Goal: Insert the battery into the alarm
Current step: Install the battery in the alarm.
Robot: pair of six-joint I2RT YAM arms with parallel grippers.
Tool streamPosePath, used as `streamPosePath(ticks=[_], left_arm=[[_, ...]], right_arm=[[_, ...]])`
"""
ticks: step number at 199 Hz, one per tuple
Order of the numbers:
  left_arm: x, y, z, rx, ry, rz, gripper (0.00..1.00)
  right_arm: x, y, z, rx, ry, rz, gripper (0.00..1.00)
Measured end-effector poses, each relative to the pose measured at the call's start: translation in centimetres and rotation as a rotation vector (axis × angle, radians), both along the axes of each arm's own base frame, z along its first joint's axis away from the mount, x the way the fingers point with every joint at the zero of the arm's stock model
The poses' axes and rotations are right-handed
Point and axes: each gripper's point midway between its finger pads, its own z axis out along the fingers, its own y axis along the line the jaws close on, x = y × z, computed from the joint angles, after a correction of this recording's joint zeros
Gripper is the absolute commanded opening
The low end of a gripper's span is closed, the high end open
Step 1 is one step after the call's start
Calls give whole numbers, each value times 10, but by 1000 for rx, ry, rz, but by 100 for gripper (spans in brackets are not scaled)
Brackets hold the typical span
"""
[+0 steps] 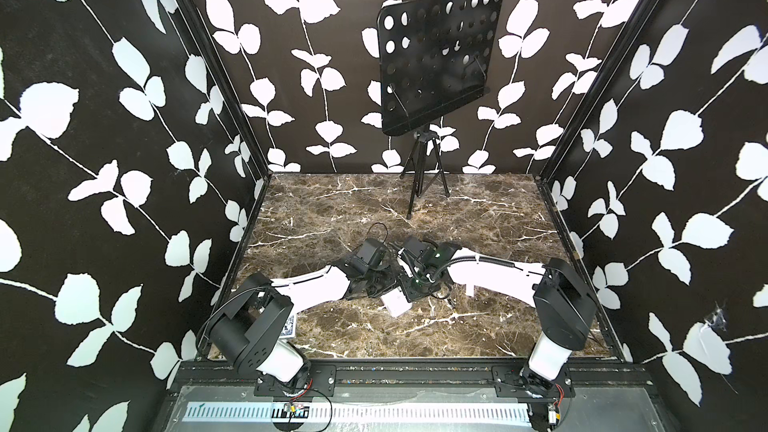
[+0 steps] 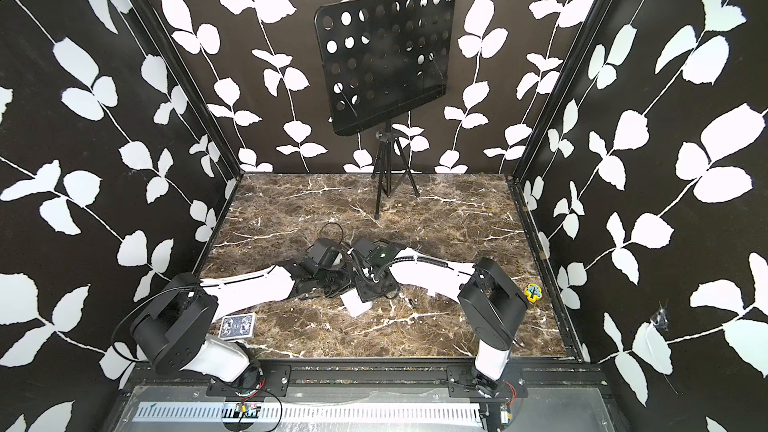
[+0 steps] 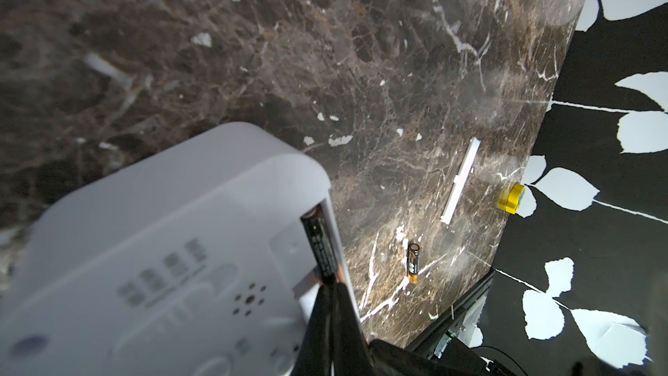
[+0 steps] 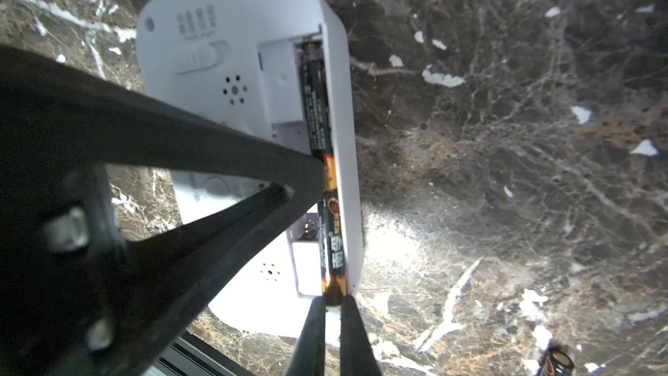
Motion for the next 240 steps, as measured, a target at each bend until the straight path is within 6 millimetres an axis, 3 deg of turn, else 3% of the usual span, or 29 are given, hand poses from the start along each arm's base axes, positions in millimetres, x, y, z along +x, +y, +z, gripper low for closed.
streamPosePath(ticks=[164, 240], left_arm=[[-4, 3, -1, -18, -10, 12, 3], [-6, 6, 0, -32, -15, 18, 3]], right_arm=[[2, 4, -2, -4, -4, -49, 0], [13, 13, -8, -18, -12, -76, 0]])
